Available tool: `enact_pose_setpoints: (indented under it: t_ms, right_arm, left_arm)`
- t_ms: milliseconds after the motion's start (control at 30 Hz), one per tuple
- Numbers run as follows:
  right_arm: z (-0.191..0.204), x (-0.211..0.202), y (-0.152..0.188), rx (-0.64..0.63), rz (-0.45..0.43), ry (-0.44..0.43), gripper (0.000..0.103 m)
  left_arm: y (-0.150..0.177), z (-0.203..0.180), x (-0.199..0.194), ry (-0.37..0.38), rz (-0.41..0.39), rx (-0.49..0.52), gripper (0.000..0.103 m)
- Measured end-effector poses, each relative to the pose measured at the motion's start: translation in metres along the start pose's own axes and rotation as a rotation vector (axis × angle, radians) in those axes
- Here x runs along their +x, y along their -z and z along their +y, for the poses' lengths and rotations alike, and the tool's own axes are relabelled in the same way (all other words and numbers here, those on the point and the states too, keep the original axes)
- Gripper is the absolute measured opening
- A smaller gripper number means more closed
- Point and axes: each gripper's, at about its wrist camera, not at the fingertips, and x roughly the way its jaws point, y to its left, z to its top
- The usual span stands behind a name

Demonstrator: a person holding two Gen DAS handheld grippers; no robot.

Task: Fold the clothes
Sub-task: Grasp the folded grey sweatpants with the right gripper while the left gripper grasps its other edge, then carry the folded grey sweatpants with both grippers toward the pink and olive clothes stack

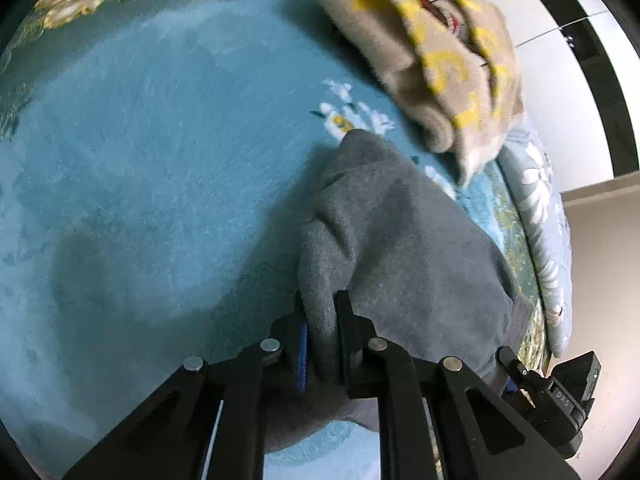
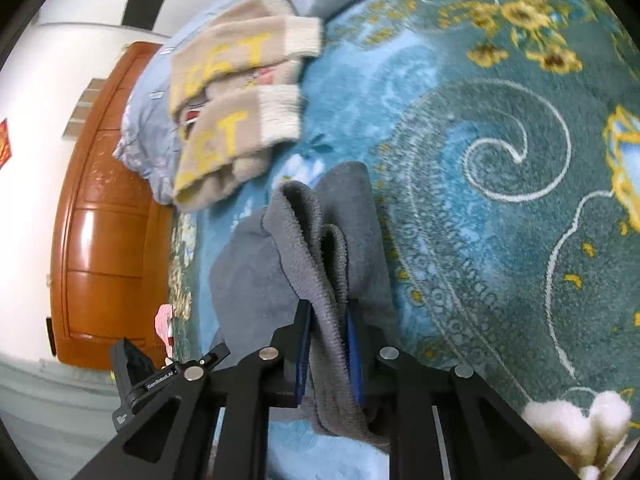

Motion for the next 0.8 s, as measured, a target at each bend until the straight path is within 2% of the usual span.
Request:
enact_pose_setpoints:
  t_ms: [100,200,267,400,500,600,733,800]
  right_arm:
    - [0.011,-0.015,0.001,-0.024,-0.011,-0.008,0.017]
    - [0.018,-0.042,0.003,-0.037,-0.050,-0.012,0.017]
    - [0.017,-0.062,0.004,-0.034,-0.079,-0.012,0.017]
    - [-0.001,-0.124,0.005,-0.008,-0.184,-0.011,0.017]
    - [-0.021,-0.176,0.008,0.020,-0.270,0.007,0.017]
    - [-0.047,-0.233,0.015,0.042,-0.359,0.050,0.017]
    - [-0.085,-0.308,0.028,0.103,-0.476,0.075,0.017]
    - [-0.103,-0.346,0.035,0.129,-0.538,0.084,0.016]
  left_arm:
    - [0.002,-0.013,-0.014,0.002,-0.009,0.023,0.011]
    - [-0.002,-0.043,-0.015,-0.009,-0.001,0.063,0.011]
    - [0.002,-0.073,-0.013,-0.005,0.010,0.087,0.010]
    - [0.032,-0.142,-0.013,0.011,0.033,0.164,0.010]
    - [0.069,-0.210,-0.007,0.054,0.039,0.313,0.010]
    - [0.108,-0.268,0.005,0.132,0.057,0.460,0.010]
    - [0.159,-0.337,0.008,0.225,0.139,0.659,0.010]
    - [0.185,-0.371,0.003,0.264,0.155,0.785,0.011]
